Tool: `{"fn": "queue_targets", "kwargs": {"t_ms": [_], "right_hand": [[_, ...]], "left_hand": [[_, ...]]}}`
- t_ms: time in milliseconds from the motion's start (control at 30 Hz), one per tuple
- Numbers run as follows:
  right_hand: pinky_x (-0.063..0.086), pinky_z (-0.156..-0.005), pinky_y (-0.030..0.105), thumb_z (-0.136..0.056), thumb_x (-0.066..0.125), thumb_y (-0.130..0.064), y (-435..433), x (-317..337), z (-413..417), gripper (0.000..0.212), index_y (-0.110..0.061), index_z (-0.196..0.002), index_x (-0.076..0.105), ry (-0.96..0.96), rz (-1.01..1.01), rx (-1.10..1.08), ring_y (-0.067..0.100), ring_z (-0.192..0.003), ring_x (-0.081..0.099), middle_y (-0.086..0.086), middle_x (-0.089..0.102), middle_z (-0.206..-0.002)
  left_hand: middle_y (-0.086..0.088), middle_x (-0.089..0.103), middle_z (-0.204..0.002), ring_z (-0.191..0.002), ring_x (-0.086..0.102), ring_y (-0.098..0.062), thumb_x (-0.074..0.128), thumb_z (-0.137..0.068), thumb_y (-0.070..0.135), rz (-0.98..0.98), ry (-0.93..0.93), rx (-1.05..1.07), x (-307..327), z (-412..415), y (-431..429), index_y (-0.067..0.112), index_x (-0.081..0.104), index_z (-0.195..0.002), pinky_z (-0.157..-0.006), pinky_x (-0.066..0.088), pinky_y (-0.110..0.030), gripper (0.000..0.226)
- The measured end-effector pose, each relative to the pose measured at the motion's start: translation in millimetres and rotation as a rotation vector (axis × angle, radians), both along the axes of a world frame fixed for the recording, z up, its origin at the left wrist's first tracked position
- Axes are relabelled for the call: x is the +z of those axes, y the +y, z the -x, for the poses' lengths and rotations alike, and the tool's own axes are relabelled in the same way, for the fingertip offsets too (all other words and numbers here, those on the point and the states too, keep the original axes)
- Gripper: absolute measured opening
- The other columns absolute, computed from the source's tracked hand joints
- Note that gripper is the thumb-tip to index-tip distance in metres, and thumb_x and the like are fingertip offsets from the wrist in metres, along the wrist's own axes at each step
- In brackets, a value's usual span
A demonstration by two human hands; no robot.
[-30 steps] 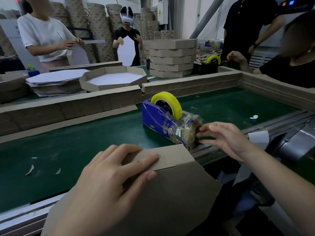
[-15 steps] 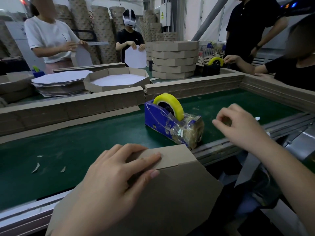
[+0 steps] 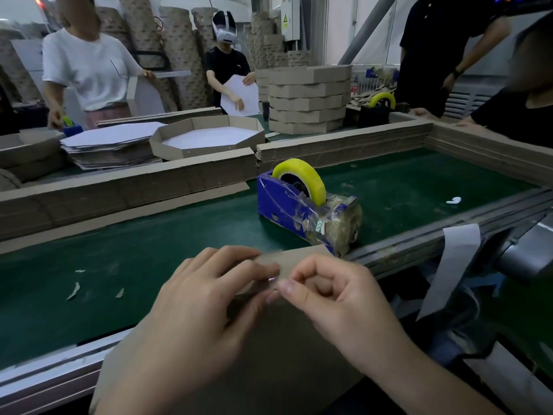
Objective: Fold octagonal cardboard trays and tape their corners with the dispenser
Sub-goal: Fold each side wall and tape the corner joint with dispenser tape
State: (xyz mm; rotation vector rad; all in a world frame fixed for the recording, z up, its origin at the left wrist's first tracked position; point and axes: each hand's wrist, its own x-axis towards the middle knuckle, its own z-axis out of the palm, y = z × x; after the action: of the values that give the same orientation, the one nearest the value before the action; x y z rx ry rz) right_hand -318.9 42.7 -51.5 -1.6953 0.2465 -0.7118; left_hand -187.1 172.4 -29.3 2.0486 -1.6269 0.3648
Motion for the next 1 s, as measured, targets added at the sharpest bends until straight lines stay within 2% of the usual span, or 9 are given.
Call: {"fn": "queue_targets", "kwargs": {"t_ms": [67, 133, 200, 367, 633, 867, 1000], "right_hand": [[0.022, -0.041, 0.015, -0.073, 0.069, -0.044, 6.2, -6.9, -1.3, 0.023, -0.021, -0.069, 0.066, -0.032, -0.100, -0.045, 0.002, -0.038, 0.029, -0.007, 0.042, -0.044], [0.022, -0.041, 0.014, -0.070, 0.069, -0.046, 11.1, -10.4, -1.8, 0.030, -0.016, -0.070, 0.066, -0.052, -0.170, -0.070, 0.001, -0.037, 0.029, -0.010, 0.043, -0.042], [0.022, -0.040, 0.014, -0.074, 0.070, -0.036, 14.8, -12.6, -1.7, 0.027, -0.010, -0.070, 0.065, -0.068, -0.242, -0.089, 0.001, -0.038, 0.029, -0.010, 0.040, -0.042], [0.021, -0.038, 0.013, -0.075, 0.065, -0.026, 20.8, -13.9, 0.7, 0.018, -0.011, -0.066, 0.065, -0.111, -0.364, -0.085, 0.002, -0.036, 0.027, -0.008, 0.037, -0.040], [0.023, -0.041, 0.010, -0.078, 0.063, -0.032, 20.1, -10.6, 0.5, 0.018, -0.023, -0.062, 0.066, -0.058, -0.203, -0.126, 0.001, -0.037, 0.030, -0.012, 0.039, -0.039], [0.021, -0.042, 0.015, -0.067, 0.060, -0.056, 21.1, -13.2, 2.8, 0.034, -0.023, -0.061, 0.064, 0.002, -0.077, -0.276, 0.003, -0.038, 0.028, -0.008, 0.037, -0.039], [0.022, -0.042, 0.017, -0.072, 0.065, -0.044, 22.7, -15.6, 3.4, 0.033, -0.014, -0.061, 0.060, 0.024, -0.086, -0.323, 0.004, -0.039, 0.028, -0.006, 0.037, -0.040]], "left_hand": [[0.013, 0.063, -0.112, -0.098, 0.062, -0.016, 0.047, -0.090, 0.048, 0.002, 0.000, -0.006, -0.7, -0.5, 0.4, 0.033, 0.070, -0.106, -0.073, 0.053, -0.039, 0.031], [0.012, 0.063, -0.113, -0.099, 0.062, -0.017, 0.046, -0.091, 0.048, 0.002, -0.003, -0.011, -1.1, -0.8, 0.3, 0.032, 0.070, -0.107, -0.073, 0.053, -0.040, 0.033], [0.011, 0.063, -0.113, -0.099, 0.062, -0.017, 0.045, -0.092, 0.047, 0.002, 0.002, -0.016, -1.3, -0.6, 0.1, 0.031, 0.071, -0.109, -0.074, 0.053, -0.041, 0.035], [0.009, 0.064, -0.113, -0.098, 0.062, -0.020, 0.045, -0.092, 0.046, 0.015, -0.003, -0.021, -1.5, 2.2, 0.5, 0.029, 0.071, -0.110, -0.072, 0.052, -0.042, 0.036], [0.009, 0.064, -0.113, -0.097, 0.062, -0.019, 0.044, -0.092, 0.045, 0.013, -0.011, -0.015, -0.6, 2.6, 6.4, 0.028, 0.070, -0.106, -0.071, 0.053, -0.041, 0.034], [0.010, 0.063, -0.114, -0.097, 0.062, -0.019, 0.045, -0.092, 0.046, 0.012, -0.021, -0.018, -1.6, 6.8, 4.7, 0.027, 0.069, -0.103, -0.071, 0.052, -0.042, 0.032], [0.009, 0.063, -0.113, -0.095, 0.062, -0.021, 0.046, -0.091, 0.046, 0.021, -0.025, -0.013, -1.7, 6.7, 5.2, 0.026, 0.069, -0.102, -0.070, 0.052, -0.042, 0.032]]}}
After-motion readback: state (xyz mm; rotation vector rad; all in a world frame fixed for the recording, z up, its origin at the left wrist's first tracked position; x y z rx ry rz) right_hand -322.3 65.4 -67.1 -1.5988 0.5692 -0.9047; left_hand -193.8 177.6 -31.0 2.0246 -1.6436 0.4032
